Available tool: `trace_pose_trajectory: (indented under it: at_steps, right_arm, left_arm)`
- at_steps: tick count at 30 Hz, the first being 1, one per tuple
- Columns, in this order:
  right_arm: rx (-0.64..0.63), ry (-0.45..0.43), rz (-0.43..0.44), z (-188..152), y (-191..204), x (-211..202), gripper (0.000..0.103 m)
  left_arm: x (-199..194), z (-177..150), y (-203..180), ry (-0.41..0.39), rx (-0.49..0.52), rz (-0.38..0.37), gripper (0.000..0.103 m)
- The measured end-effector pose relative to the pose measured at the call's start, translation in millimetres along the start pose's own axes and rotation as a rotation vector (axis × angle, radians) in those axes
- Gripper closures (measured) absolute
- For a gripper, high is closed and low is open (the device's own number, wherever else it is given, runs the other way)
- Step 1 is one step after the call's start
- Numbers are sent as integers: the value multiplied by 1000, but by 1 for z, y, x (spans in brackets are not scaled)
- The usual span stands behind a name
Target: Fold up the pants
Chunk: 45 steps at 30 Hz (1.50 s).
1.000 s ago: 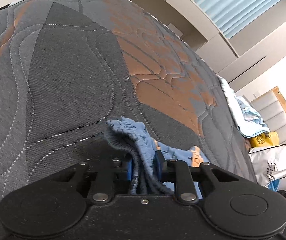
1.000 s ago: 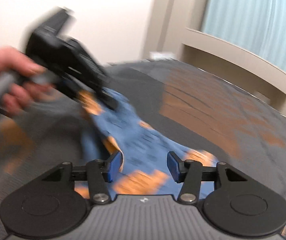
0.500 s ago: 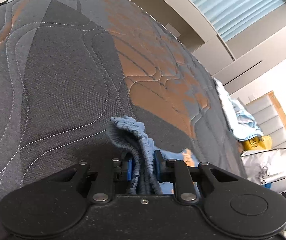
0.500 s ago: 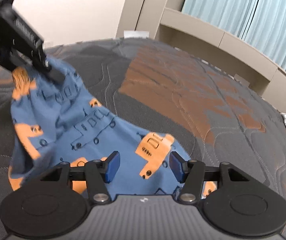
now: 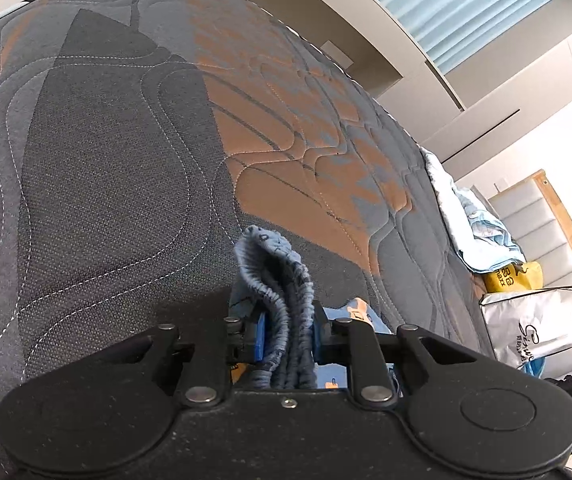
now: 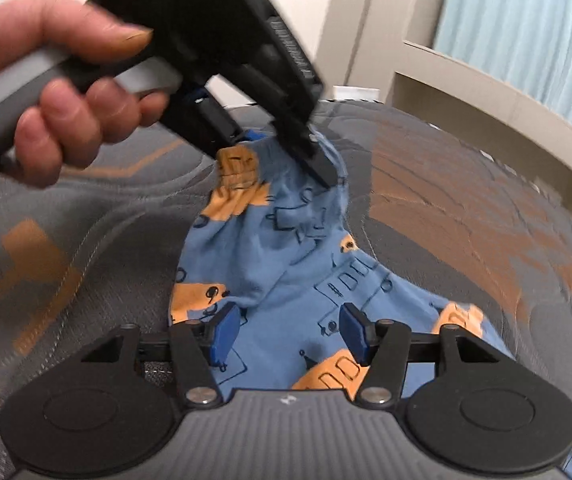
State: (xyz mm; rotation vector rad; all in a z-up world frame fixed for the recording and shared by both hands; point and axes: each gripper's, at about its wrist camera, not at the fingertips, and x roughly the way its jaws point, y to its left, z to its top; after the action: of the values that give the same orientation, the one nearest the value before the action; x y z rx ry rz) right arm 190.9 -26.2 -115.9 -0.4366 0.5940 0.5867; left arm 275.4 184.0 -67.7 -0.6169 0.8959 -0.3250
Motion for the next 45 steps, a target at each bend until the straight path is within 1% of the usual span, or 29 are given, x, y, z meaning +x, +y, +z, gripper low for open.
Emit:
trace_pose_trajectory:
  at_steps: [2,4,5,6,8,10,12,14,16,18,19,21,24,27,28,29,30,31,33,34,36,37,39,40,41,45]
  right_arm:
    - [-18,24,2,-4,2,9,40]
    - [48,23,21,-6,-10,10,40]
    - [90,11,13,-6,-20,6,39]
    - [110,-6,-9,-8,-28,2,39]
    - [122,-23,-85,-12,-49,-3,34]
    - [136,11,-173,-15,-74,2,34]
    - [154,49,-241,-14,-97,11,34]
    - [155,79,-285,-10,-112,24,35]
    - [152,111,-304,-7,-125,41,35]
    - [128,149,-303,-8,-131,56,34]
    - [121,148,-302,-9,-132,56,34]
    - [117,106,-308,-9,-129,45,34]
    - [82,58,-279,-17,-110,21,33]
    - [-8,78,-252,-33,-87,17,32]
    - [-21,90,-243,-38,-82,20,32]
    - [-19,81,-255,-42,-79,20,32]
    - [1,69,-252,-40,-79,18,32]
    - [38,54,-227,-37,-80,13,32]
    - [148,-9,-139,-29,-79,-4,30]
    - [197,-30,-97,-25,-76,-11,25]
    - [295,-88,-3,-25,-66,-27,21]
    - [314,-112,18,-24,-58,-33,19]
    - [333,-161,22,-20,-45,-42,16]
    - [345,-180,13,-17,-39,-45,12]
    - [351,-191,-7,-13,-34,-45,11]
    - [351,-172,-96,-1,-28,-43,13]
  left_arm:
    - [-1,-1,-1,2,2,5,81]
    - [-1,-1,-2,0,10,9,81]
    - [-1,-1,-2,1,10,8,81]
    - [-1,-2,-3,1,12,8,81]
    - [1,-2,-3,1,14,5,81]
    - [3,-3,-4,0,8,0,81]
    - [4,-4,-6,-1,7,-7,81]
    - [4,-6,-8,0,9,-9,81]
    - [4,-7,-11,0,12,-8,81]
    - [3,-7,-12,1,12,-6,81]
    - [3,-7,-12,1,11,-5,81]
    - [3,-7,-12,1,8,-6,81]
    - [3,-7,-12,2,6,-11,81]
    - [2,-7,-15,-1,1,-22,81]
    - [2,-8,-17,-2,0,-24,81]
    - [2,-8,-19,-3,-1,-25,81]
    - [1,-8,-22,-3,-2,-25,81]
    - [1,-8,-24,-3,-2,-29,81]
    - [1,-8,-29,-2,-4,-39,81]
    - [2,-8,-33,-2,-2,-40,81]
    - [5,-8,-39,-2,-4,-40,81]
    - [6,-9,-42,-3,-8,-41,81]
    - [9,-10,-51,-1,-11,-41,81]
    - [10,-11,-55,-2,-11,-38,81]
    - [11,-13,-61,-2,-10,-36,81]
    - [13,-18,-81,-8,-10,-32,81]
